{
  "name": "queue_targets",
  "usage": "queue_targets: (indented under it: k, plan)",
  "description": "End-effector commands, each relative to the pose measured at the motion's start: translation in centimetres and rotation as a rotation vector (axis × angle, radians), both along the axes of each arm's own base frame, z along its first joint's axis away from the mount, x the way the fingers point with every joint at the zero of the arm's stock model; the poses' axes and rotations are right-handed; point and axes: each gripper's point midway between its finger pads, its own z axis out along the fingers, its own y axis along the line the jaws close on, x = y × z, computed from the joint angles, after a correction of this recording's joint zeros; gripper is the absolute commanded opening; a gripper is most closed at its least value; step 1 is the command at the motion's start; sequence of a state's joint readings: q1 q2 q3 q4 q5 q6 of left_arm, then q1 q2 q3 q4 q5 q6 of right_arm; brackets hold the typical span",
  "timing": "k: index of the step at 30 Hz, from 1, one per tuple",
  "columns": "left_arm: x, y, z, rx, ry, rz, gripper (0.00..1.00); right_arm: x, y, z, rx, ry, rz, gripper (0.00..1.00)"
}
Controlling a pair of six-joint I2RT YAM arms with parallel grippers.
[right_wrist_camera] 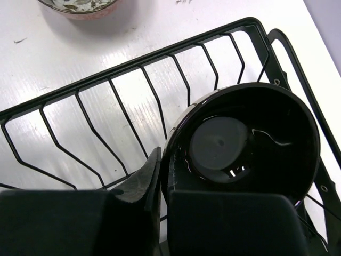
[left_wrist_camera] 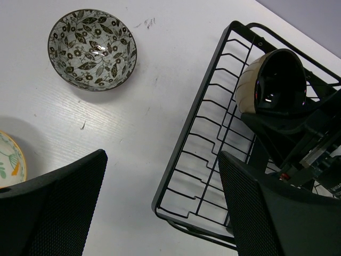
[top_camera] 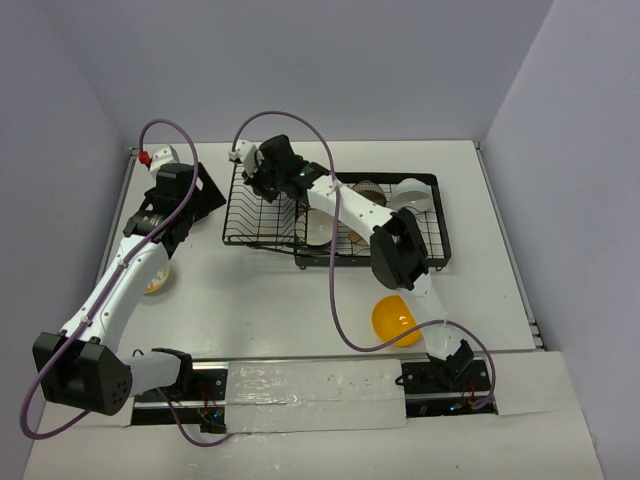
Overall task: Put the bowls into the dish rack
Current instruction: Pick up the bowl from the dish rack, then place the bowl in the dish rack.
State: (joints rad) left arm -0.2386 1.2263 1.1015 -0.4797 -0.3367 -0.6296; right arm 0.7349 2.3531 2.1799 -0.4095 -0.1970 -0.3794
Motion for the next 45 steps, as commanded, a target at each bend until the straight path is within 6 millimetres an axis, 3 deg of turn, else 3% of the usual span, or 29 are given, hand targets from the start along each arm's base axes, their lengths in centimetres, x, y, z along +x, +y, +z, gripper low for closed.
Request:
queue_targets:
  k: [1,8,14,24,31,39,41,45]
  plan:
    - [0.4,-0.1,2.6,-0.024,-0.067,-0.007,0.90,0.4,-0.4,1.4,0.065,0.016,-0.031,0.00]
    - [0.3,-0.3,2.6,-0.030,-0.070,-0.013,0.90,-1.1,-0.1,4.2,0.209,0.045,-0.047,0.00]
    - [0.3,-0.6,2.6,-0.040,-0.073,-0.023,0.89,-1.9,-0.1,8.6,0.488,0.093,-0.091,0.00]
    - [0.2,-0.8,2.7,-0.038,-0.076,-0.029,0.89,-1.5,-0.3,12.4,0.839,0.135,-0.077,0.00]
    - [0.1,-1.0,2.5,-0.031,-0.071,-0.035,0.89,-0.5,-2.2,13.8,0.972,0.146,-0.103,0.01]
    - [0.2,-1.0,2.0,-0.028,-0.059,-0.035,0.89,-0.1,-4.5,13.4,1.003,0.138,-0.144,0.15]
    - [0.2,-1.1,1.9,-0.028,-0.055,-0.035,0.89,-0.1,-5.0,13.1,1.002,0.138,-0.153,0.23]
    - [0.1,-0.9,1.8,-0.022,-0.054,-0.028,0.89,0.1,-5.9,12.5,0.994,0.132,-0.174,0.25]
